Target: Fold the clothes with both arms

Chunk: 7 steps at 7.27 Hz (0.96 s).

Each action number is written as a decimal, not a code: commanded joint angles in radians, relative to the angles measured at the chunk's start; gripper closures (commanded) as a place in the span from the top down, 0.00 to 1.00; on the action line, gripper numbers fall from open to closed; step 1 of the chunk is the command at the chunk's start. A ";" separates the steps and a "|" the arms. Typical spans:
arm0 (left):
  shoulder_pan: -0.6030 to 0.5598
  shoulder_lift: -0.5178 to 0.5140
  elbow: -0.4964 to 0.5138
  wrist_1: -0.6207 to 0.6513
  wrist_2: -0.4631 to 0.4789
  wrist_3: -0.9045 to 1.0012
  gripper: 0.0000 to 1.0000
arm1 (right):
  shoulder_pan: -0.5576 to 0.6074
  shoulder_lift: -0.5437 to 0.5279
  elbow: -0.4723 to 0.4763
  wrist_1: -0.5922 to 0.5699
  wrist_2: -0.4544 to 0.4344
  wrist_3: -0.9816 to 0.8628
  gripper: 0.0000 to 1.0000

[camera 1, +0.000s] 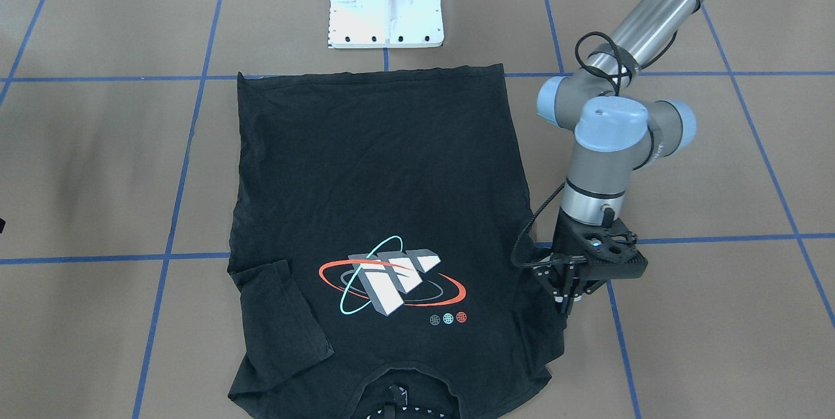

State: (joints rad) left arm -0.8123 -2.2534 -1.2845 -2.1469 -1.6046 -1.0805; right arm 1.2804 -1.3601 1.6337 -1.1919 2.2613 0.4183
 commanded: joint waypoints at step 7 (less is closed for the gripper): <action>0.074 -0.245 0.221 0.073 0.002 -0.193 0.00 | -0.003 0.004 -0.011 0.000 0.000 0.001 1.00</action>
State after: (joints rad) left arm -0.7424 -2.4817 -1.0907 -2.0678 -1.6042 -1.2493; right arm 1.2783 -1.3566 1.6254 -1.1919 2.2611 0.4190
